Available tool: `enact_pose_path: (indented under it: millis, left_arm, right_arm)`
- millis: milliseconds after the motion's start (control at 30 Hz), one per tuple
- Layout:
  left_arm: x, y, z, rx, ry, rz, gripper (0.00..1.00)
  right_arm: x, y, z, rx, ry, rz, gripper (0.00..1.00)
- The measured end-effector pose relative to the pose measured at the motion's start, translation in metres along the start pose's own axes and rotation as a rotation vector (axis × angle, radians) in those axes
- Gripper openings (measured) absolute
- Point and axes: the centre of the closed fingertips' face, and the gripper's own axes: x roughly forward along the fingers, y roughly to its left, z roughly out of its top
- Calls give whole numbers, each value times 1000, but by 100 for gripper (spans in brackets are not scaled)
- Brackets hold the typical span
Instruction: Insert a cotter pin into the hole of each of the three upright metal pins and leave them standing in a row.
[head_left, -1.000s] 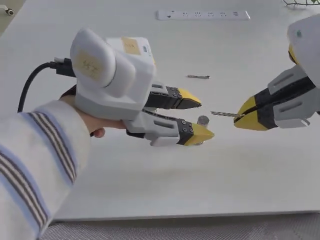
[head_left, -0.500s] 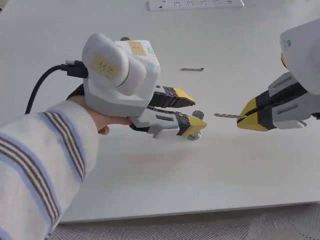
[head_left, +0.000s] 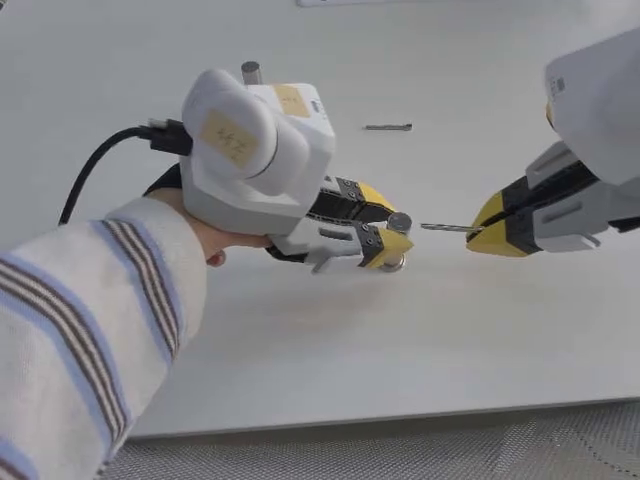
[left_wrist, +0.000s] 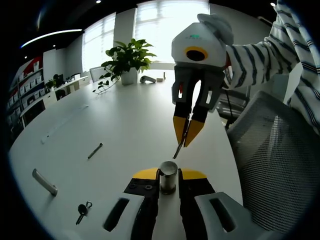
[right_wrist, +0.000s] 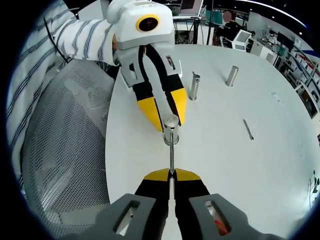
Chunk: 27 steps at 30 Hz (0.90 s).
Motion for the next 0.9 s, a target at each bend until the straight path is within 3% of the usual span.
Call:
enact_pose_path:
  millis: [900]
  left_arm:
    - [-1, -1, -1, 1, -6, -9, 9]
  right_arm:
    - [7, -7, 10, -41, 4, -12, 0]
